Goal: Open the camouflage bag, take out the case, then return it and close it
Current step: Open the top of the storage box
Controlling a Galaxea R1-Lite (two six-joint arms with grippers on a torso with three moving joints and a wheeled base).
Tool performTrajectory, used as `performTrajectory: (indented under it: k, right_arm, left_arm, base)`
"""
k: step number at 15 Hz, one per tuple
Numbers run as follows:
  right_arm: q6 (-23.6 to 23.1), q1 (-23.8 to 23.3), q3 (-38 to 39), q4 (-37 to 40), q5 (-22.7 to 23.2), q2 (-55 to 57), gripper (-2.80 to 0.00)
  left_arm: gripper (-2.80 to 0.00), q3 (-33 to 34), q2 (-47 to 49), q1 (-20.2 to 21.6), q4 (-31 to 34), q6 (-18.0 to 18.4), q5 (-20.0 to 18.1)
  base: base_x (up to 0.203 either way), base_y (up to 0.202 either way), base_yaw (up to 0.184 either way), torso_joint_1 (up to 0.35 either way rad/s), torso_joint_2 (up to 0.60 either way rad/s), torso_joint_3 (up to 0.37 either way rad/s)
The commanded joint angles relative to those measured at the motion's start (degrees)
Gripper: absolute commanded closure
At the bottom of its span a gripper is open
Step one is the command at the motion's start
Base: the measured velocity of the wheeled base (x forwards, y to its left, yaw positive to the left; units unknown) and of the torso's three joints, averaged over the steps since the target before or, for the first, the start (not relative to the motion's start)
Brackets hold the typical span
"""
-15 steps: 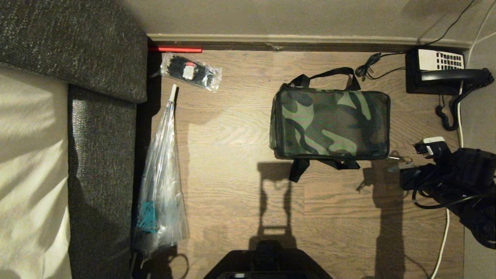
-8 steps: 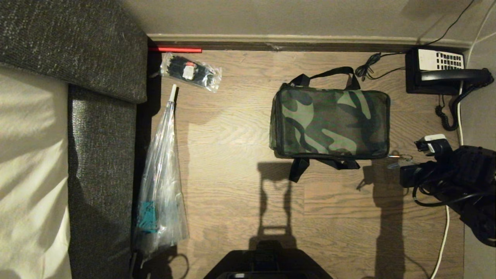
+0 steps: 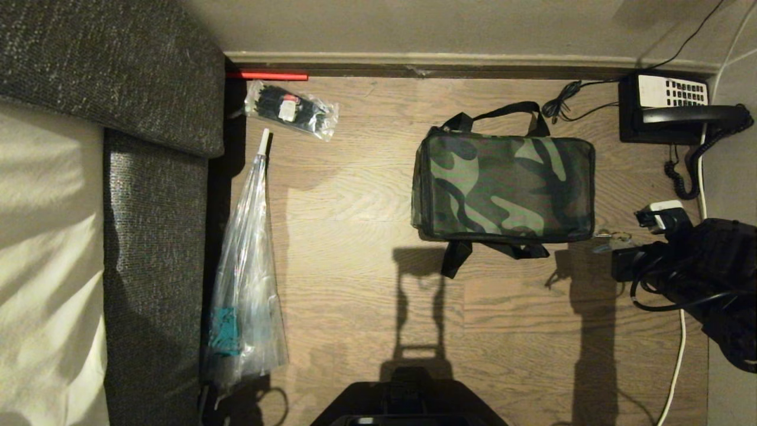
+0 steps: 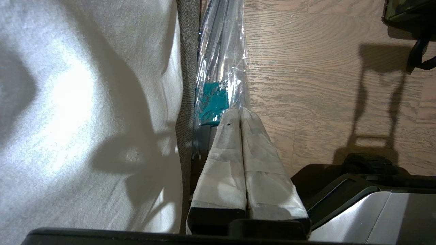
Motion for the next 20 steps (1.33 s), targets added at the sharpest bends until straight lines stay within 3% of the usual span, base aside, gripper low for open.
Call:
performTrajectory:
  k: [1, 20]
  right_arm:
    - [-0.12, -0.01, -0.14, -0.42, 0.02, -0.02, 0.0]
    - [-0.2, -0.01, -5.5, -1.13, 0.02, 2.88, 0.0]
  left_arm:
    - [0.0, 0.03, 0.0, 0.01, 0.02, 0.01, 0.02]
    - [0.0, 0.09, 0.0, 0.01, 0.02, 0.01, 0.02]
  base:
    - [0.0, 0.0, 0.0, 0.0, 0.0, 0.0]
    - [0.0, 0.0, 0.0, 0.0, 0.0, 0.0]
